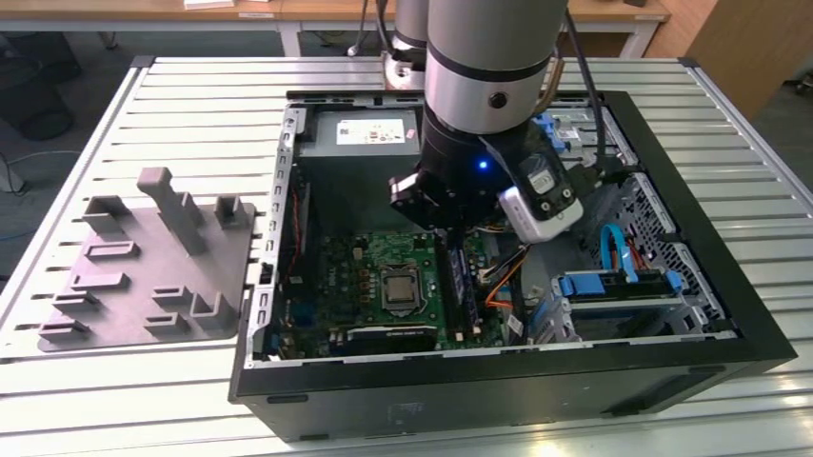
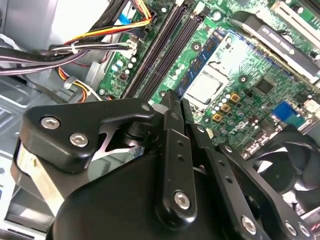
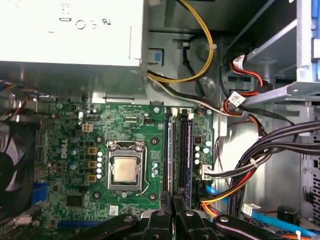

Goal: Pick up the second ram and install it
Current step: 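Insert the second ram into the second slot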

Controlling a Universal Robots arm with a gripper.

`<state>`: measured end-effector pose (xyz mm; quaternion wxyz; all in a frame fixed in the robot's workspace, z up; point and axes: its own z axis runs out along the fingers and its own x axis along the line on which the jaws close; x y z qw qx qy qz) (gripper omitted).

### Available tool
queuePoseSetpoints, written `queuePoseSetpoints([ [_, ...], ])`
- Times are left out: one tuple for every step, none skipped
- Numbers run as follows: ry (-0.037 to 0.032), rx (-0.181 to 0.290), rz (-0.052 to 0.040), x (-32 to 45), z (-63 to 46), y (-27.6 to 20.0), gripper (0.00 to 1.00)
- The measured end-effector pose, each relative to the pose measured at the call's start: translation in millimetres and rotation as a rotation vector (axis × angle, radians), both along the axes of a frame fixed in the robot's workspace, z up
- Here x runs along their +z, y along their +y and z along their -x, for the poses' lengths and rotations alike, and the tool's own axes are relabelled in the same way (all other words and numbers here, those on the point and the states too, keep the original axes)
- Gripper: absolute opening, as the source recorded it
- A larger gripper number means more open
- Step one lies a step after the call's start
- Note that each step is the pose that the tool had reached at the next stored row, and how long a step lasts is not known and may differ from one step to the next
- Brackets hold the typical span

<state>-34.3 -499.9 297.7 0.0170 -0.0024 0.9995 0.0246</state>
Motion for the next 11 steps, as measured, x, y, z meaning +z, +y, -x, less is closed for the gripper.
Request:
queuePoseSetpoints([
  [0.0000,-0.008,0.0000,-0.1,0.0,0.0,0.14],
  [0.0000,-0.017,0.0000,-0.2,0.0,0.0,0.14],
  [0.0000,-0.025,0.0000,-0.2,0.0,0.0,0.14],
  [0.0000,-0.033,0.0000,-0.3,0.0,0.0,0.14],
  [0.0000,-0.040,0.0000,-0.3,0.0,0.0,0.14],
  [0.0000,-0.046,0.0000,-0.4,0.0,0.0,0.14],
  [0.0000,-0.049,0.0000,-0.4,0.0,0.0,0.14],
  [0.0000,-0.050,0.0000,-0.4,0.0,0.0,0.14],
  [0.0000,-0.050,0.0000,-0.4,0.0,0.0,0.14],
  [0.0000,-0.050,-0.0001,-0.4,0.0,0.0,0.14],
  [0.0000,-0.051,-0.0001,-0.4,0.0,0.0,0.14],
])
